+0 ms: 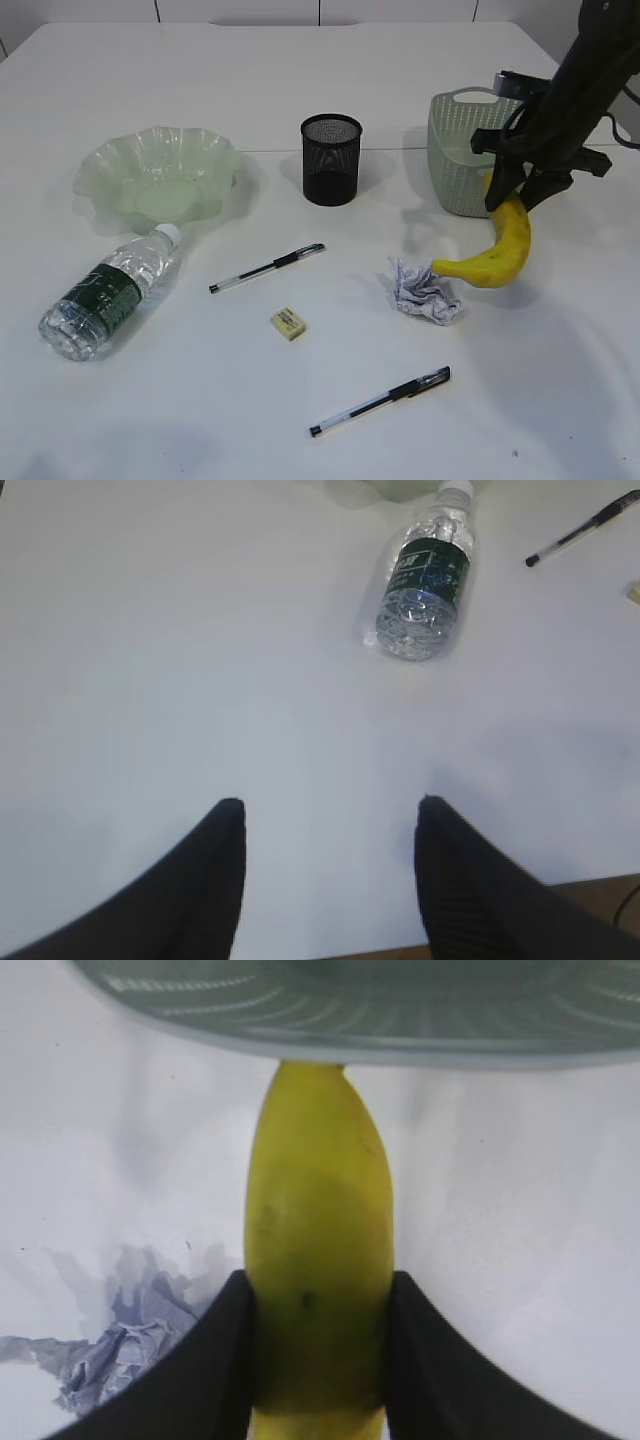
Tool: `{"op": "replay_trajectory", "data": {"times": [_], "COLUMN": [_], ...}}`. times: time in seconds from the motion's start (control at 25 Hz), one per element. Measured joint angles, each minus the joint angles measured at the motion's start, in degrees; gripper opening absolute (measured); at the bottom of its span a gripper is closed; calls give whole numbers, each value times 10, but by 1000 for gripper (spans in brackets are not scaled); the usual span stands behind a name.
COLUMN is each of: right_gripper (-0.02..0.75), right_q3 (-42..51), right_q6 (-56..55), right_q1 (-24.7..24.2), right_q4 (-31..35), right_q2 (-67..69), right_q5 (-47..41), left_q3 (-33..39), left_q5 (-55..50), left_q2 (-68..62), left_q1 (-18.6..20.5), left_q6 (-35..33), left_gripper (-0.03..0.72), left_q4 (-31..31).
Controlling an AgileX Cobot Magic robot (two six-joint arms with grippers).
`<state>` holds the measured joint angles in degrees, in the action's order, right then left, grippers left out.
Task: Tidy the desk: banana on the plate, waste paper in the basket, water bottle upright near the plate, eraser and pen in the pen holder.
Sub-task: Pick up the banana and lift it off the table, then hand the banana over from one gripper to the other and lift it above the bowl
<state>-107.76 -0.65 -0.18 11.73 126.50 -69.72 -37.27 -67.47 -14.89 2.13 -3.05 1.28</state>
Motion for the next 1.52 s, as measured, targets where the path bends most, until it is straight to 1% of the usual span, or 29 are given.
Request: {"op": "replay_trajectory", "data": {"times": [0.2,0.68,0.8,1.08,1.24,1.36,1.52], "right_gripper": [244,244,244,244,244,244,244], "right_q3": [0,1,1,1,1,1,1], "right_q6": [1,1,1,26,83,131,198], "right_q1": [0,0,0,0,0,0,0], "right_q4": [10,-1,17,47,94,155,212], "right_q2": [-2,-59,-70,-104,-119,-128,-134], "right_q5": [0,-2,-3,-3,-5,-5,-5], "left_q3": [0,0,0,0,0,0,0], "left_q5": [0,0,0,0,0,0,9], "left_q2": [0,0,0,0,0,0,0], "left_q1": [0,0,0,0,0,0,0], "left_q6": [0,0,0,0,0,0,0], "left_gripper": [384,384,384,384,384,384,384], "left_q4": [0,6,8,56,95,124,168]}}
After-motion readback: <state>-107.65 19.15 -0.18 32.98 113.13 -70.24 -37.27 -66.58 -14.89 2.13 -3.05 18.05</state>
